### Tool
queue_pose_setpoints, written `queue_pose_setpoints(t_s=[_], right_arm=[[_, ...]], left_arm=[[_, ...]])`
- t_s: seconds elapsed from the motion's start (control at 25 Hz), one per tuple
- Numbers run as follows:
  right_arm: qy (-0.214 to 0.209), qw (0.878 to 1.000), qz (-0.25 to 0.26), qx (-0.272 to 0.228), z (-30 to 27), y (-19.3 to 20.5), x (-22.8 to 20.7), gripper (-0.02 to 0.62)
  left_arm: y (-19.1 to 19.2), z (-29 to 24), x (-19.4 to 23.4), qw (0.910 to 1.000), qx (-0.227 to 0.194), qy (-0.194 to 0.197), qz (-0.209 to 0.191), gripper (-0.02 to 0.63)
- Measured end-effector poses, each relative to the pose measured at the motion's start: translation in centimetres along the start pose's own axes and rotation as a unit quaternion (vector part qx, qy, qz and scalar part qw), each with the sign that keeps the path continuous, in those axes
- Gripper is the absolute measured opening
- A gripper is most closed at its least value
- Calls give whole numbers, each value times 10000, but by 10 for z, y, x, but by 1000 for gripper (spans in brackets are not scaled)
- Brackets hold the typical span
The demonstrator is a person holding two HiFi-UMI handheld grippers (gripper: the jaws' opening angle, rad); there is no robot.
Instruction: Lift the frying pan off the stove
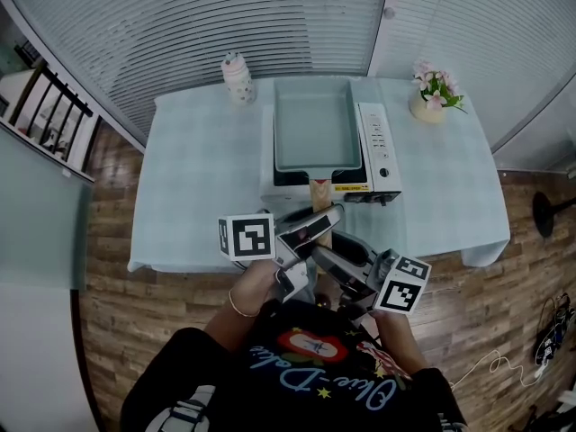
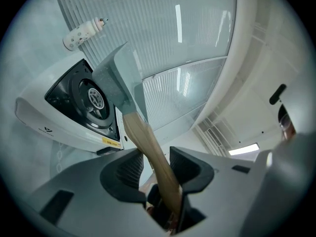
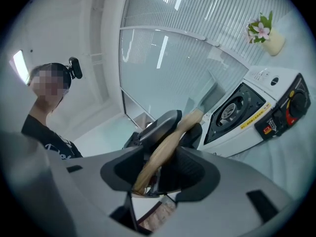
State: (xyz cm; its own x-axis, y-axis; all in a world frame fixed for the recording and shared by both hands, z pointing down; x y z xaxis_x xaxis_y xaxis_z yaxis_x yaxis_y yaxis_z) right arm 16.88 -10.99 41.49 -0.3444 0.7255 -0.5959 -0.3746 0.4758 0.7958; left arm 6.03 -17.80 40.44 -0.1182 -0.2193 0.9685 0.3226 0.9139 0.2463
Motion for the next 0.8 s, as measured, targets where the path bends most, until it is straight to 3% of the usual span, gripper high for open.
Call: queue_pose_setpoints(t_s=[0.8], right_arm=[[-134, 9977, 651, -137, 12, -16, 47, 198]], left_arm=[[19, 11, -50, 9975, -56, 373, -605, 153]])
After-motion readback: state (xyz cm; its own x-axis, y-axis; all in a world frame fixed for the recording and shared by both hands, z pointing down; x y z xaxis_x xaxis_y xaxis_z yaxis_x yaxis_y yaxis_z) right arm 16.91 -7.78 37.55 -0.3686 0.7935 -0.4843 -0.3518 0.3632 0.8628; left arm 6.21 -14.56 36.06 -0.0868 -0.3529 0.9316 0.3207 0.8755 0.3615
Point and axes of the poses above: the fingertips, and each gripper's own axes: z backward along the fingers, x to its left, y out of its underside, the point moved 8 cm from there along z, backward along the fingers, and after that the axes turned 12 degrees about z, right-handed, at the moved point
